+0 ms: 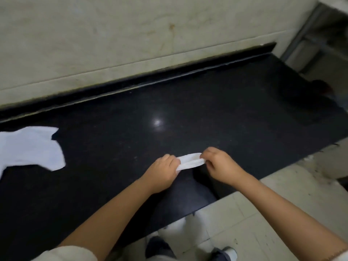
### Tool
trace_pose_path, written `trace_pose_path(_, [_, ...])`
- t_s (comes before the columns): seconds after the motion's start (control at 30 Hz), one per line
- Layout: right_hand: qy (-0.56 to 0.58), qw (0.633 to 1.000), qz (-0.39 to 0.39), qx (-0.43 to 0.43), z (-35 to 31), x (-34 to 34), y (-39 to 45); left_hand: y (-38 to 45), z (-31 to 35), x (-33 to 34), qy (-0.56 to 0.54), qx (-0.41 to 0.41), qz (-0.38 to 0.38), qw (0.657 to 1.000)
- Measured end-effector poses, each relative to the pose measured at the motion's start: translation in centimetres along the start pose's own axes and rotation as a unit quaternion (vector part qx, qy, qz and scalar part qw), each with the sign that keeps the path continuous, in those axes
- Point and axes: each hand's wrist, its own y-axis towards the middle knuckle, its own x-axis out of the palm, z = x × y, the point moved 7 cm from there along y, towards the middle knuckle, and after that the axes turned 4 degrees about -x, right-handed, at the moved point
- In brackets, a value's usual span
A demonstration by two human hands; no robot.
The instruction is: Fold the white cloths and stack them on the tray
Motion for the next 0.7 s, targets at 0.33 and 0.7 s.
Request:
trace_pose_path(0.33, [-0.059, 0.973, 0.132, 0.180, 21.0, -19.4, -17.4, 20.8, 27.7, -1.2, 0.033, 0.143, -0.050, 0.988])
trace_pose_path(0.7, [-0.110, 0.963, 0.147, 0.195, 38.5, -40.4, -23.7, 42.1, 46.2, -5.6, -0.041, 0.253, 0.026, 0.966])
